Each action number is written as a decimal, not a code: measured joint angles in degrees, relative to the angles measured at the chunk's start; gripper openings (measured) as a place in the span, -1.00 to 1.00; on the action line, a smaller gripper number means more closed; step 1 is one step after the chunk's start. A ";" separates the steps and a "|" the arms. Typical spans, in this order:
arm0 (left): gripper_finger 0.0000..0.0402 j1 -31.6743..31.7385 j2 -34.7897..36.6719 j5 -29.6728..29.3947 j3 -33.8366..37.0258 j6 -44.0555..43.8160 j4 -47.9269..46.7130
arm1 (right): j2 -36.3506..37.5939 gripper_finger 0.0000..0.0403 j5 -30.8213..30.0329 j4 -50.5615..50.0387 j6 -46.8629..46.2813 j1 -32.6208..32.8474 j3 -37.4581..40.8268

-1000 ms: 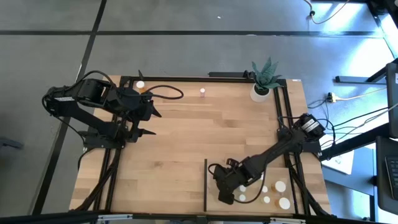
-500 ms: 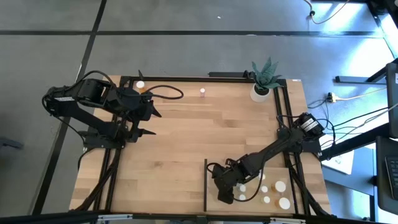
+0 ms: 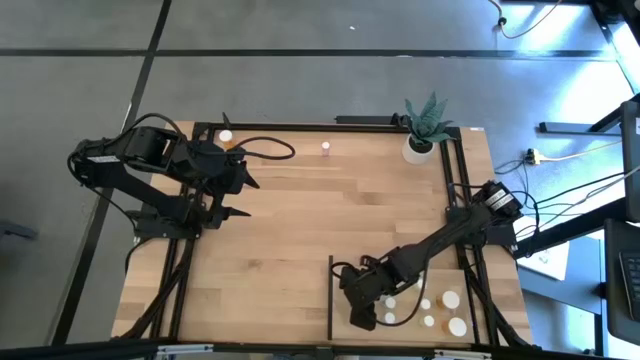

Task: Pick and place medicine bottles onto shelf by color
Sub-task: Put the left pink pill bottle on the shelf aligned with the other pink pill bottle

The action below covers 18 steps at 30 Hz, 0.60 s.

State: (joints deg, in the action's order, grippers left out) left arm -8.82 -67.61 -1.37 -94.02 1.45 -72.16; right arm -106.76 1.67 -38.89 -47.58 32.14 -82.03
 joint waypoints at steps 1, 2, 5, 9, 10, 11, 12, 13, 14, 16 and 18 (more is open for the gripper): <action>0.60 0.01 0.02 0.00 0.00 0.00 0.00 | 0.00 -0.11 -0.02 -0.46 0.24 0.00 -0.66; 0.60 0.00 0.02 0.00 0.00 0.00 0.00 | 0.02 -0.11 -0.01 -0.53 0.35 0.00 -1.19; 0.60 0.00 0.01 -0.01 0.00 0.00 0.00 | 0.02 -0.11 0.00 -1.58 0.32 0.00 -2.38; 0.60 0.00 0.02 0.00 0.00 0.00 -0.02 | 0.04 -0.11 -0.02 -3.52 -0.16 0.00 -3.56; 0.60 0.00 0.00 0.00 0.00 0.00 -0.02 | 0.04 -0.11 -0.04 -3.75 -0.12 0.00 -3.69; 0.60 0.00 0.02 -0.02 0.00 0.00 -0.02 | 0.04 -0.11 -0.09 -3.89 0.02 0.00 -3.94; 0.60 0.00 0.02 -0.01 0.00 0.00 -0.04 | 0.04 -0.11 -0.29 -3.84 0.14 0.00 -4.23; 0.60 0.00 0.00 0.00 0.00 0.00 -0.09 | 0.04 -0.11 -0.38 -3.65 0.17 0.00 -4.47; 0.60 0.00 0.02 -0.02 0.00 0.00 -0.24 | 0.04 -0.11 -0.42 -3.52 0.19 0.00 -4.61; 0.60 0.00 0.02 -0.02 0.00 0.00 -0.39 | 0.04 -0.11 -0.48 -4.09 0.30 0.00 -4.93; 0.60 0.00 0.02 0.00 0.00 0.01 -0.39 | 0.04 -0.11 -0.50 -3.88 0.67 0.00 -5.41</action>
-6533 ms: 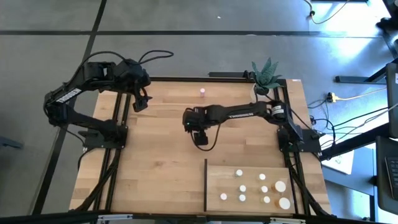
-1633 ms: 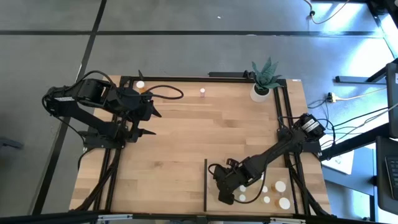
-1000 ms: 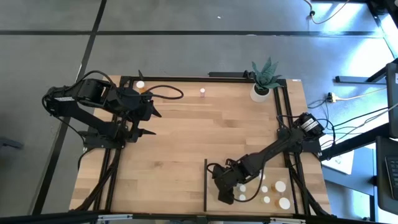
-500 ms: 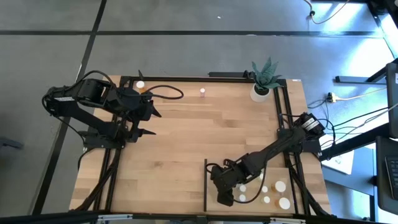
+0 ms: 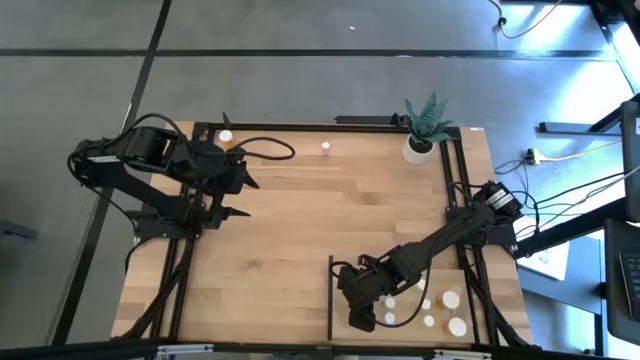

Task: Pick and place medicine bottles onto shelf by color
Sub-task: Put the left pink pill bottle on the shelf aligned with the other pink pill bottle, then put the pink pill bottle on the shelf aligned with the other pink pill bottle

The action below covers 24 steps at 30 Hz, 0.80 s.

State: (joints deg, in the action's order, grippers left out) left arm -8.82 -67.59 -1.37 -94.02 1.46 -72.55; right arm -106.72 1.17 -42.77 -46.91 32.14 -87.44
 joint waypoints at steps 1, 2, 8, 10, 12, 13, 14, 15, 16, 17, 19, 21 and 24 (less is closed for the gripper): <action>0.60 0.00 -0.01 0.00 0.00 0.00 0.00 | 0.00 -0.11 -0.02 0.06 0.48 0.00 -0.12; 0.60 0.00 0.00 0.00 0.00 -0.01 0.00 | 0.00 -0.11 -0.06 0.01 0.75 0.00 -0.15; 0.60 0.00 0.00 -0.02 0.00 0.06 0.02 | 0.00 -0.11 -1.58 -1.65 0.92 -0.07 -0.15; 0.60 0.00 0.02 -0.02 0.38 0.10 0.34 | 0.24 -0.11 -2.96 -2.65 1.49 -0.09 -0.15; 0.60 0.19 0.02 -0.02 1.56 0.33 0.28 | 0.98 -0.11 -4.87 -4.09 2.23 -0.09 -0.15; 0.60 0.48 0.00 0.00 2.34 0.53 0.30 | 1.69 -0.11 -5.72 -4.56 2.34 -0.09 -0.15; 0.60 0.82 -0.02 -0.08 3.19 0.77 0.27 | 2.43 -0.11 -6.29 -5.19 2.29 -0.11 -0.15; 0.60 1.15 0.00 -0.31 4.06 1.13 0.24 | 3.42 -0.11 -7.20 -5.81 2.27 -0.19 -0.15; 0.60 1.58 0.00 -0.67 4.99 1.76 0.31 | 4.40 -0.11 -8.41 -6.64 2.32 -0.21 -0.15; 0.60 2.10 0.00 -0.92 6.03 2.45 0.48 | 5.38 -0.11 -9.87 -7.25 2.43 -0.30 -0.15; 0.60 3.40 -0.01 -0.94 8.20 4.29 2.53 | 7.30 -0.11 -13.93 -8.58 2.42 -0.50 -0.15; 0.60 5.00 -0.07 -0.96 9.74 6.68 5.40 | 9.43 -0.11 -17.24 -9.39 2.65 -0.87 -0.15; 0.60 8.18 -0.22 -0.92 11.87 10.98 10.33 | 12.34 -0.11 -20.25 -9.78 4.37 -1.78 -0.15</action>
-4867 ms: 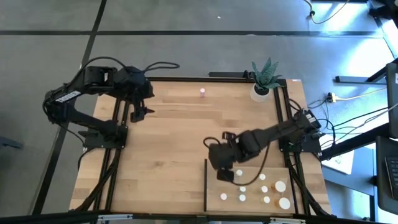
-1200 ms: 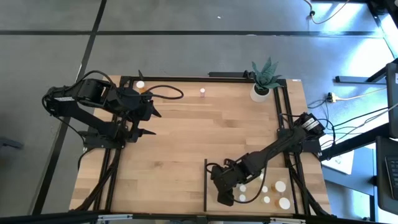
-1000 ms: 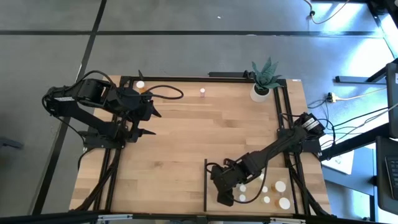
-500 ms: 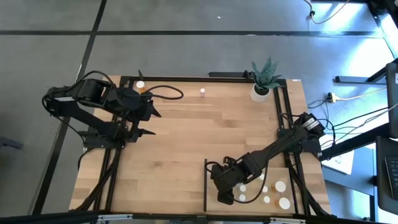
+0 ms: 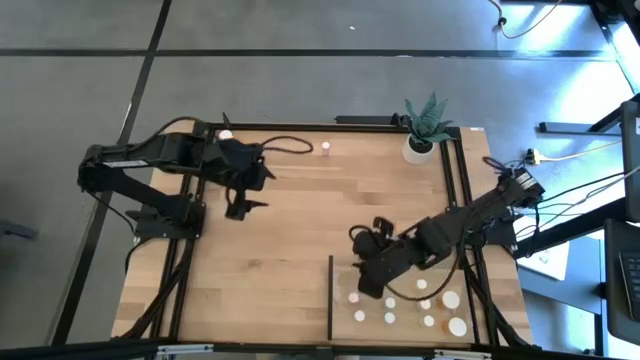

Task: Pick and place medicine bottles onto shelf by color
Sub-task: Put the pink pill bottle on the shelf aligned with the other pink pill bottle

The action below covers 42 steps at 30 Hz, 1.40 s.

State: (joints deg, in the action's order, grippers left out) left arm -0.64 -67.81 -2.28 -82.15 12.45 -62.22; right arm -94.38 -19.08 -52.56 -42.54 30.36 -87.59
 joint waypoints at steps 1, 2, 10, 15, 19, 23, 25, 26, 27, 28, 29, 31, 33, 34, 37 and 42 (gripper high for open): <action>0.60 1.33 -0.17 0.09 0.53 1.36 1.49 | 0.86 -0.11 -0.62 0.00 0.86 -0.35 0.00; 0.60 2.73 -0.27 0.36 0.99 2.48 2.39 | 1.73 -0.11 -1.12 -0.09 1.41 -0.64 0.00; 0.60 17.57 -3.20 7.91 1.18 7.74 6.69 | 8.27 -0.11 -2.01 -0.03 6.86 -3.35 0.00; 0.60 25.09 -8.32 13.87 1.19 13.15 9.42 | 10.63 -0.11 -4.52 -0.09 9.86 -4.03 0.00; 0.60 28.88 -14.07 19.54 1.20 17.87 14.42 | 11.31 -0.11 -6.68 -0.15 12.41 -4.41 0.00; 0.60 31.55 -19.89 20.06 1.20 21.59 19.06 | 11.33 -0.11 -11.07 -0.36 14.63 -4.62 0.00; 0.60 32.68 -22.57 20.15 1.20 22.93 21.35 | 11.33 -0.11 -12.86 -1.01 14.71 -5.04 0.00; 0.60 33.21 -23.77 20.24 1.20 23.45 22.23 | 11.33 -0.11 -13.55 -1.53 14.72 -5.21 0.00; 0.60 33.70 -24.92 20.39 1.20 23.99 22.97 | 11.33 -0.11 -14.21 -2.16 14.63 -5.47 0.00; 0.60 34.16 -26.03 20.69 1.20 24.25 23.82 | 11.31 -0.11 -14.71 -2.78 14.57 -5.82 0.00; 0.60 34.56 -27.04 21.08 1.20 24.30 24.67 | 11.33 -0.11 -14.88 -3.23 14.59 -6.15 0.00; 0.60 35.30 -28.93 22.11 1.20 24.49 25.93 | 11.33 -0.11 -14.90 -3.59 14.58 -6.96 0.00; 0.60 35.95 -30.78 23.62 1.20 25.47 27.15 | 11.32 -0.11 -14.87 -3.61 14.64 -7.79 0.00; 0.60 36.24 -31.61 24.30 1.20 25.44 27.86 | 11.32 -0.11 -14.88 -3.61 14.82 -8.22 0.00; 0.60 36.71 -34.17 24.92 1.20 24.23 30.72 | 11.31 -0.11 -14.90 -3.58 16.24 -9.57 0.00; 0.60 36.67 -38.16 24.25 1.20 21.97 35.21 | 11.31 -0.11 -14.90 -3.60 17.53 -11.74 0.02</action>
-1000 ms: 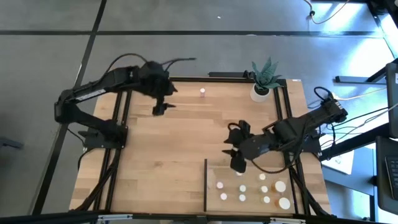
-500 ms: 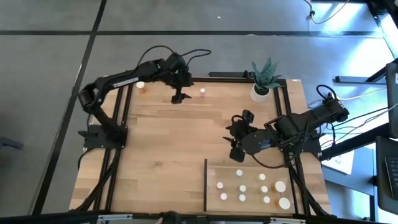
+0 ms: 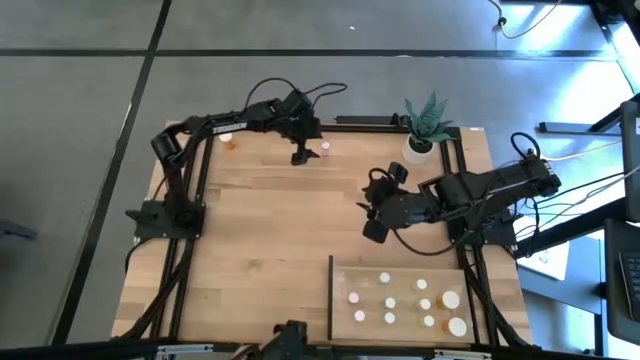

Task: Pick and place medicine bottles onto shelf by color
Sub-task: Put the pink pill bottle on the shelf aligned with the other pink pill bottle

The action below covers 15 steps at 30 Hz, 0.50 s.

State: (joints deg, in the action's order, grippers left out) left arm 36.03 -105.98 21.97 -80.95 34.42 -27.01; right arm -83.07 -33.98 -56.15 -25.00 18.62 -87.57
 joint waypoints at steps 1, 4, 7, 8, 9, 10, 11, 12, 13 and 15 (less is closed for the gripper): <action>0.60 -0.12 -0.50 -0.77 0.00 -0.60 0.40 | 0.00 -0.11 0.00 -0.03 0.04 -0.38 0.00; 0.60 -0.53 -1.48 -3.59 0.00 -0.94 0.69 | 0.00 -0.11 0.00 -1.11 0.26 -1.30 0.00; 0.60 -1.10 -1.77 -5.54 0.00 -0.89 0.70 | 0.00 -0.11 -0.11 -2.69 0.38 -2.36 0.00; 0.60 -1.31 -1.77 -6.28 0.00 -0.90 0.87 | 0.00 -0.11 -0.57 -3.26 0.27 -2.73 0.02; 0.60 -1.56 -1.77 -7.20 0.00 -0.90 1.23 | 0.00 -0.11 -1.14 -3.61 0.20 -3.11 0.02; 0.60 -1.71 -1.77 -8.18 0.00 -1.00 1.61 | 0.00 -0.11 -1.88 -3.85 0.16 -3.48 0.02; 0.60 -1.89 -1.77 -9.16 0.00 -1.24 1.94 | 0.00 -0.11 -2.40 -4.16 0.15 -3.82 0.02; 0.60 -2.00 -1.77 -9.96 0.00 -1.71 2.54 | 0.00 -0.11 -2.56 -4.35 0.14 -4.19 0.02; 0.60 -2.00 -1.77 -10.59 0.00 -2.48 3.19 | 0.00 -0.11 -2.54 -4.46 0.12 -4.59 0.02; 0.60 -1.64 -1.76 -10.67 0.00 -2.81 3.45 | -0.02 -0.11 -2.54 -4.83 0.10 -5.26 0.02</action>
State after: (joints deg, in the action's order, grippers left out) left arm 34.39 -107.74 11.30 -80.95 31.61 -23.56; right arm -83.09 -36.51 -60.98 -24.91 13.37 -87.55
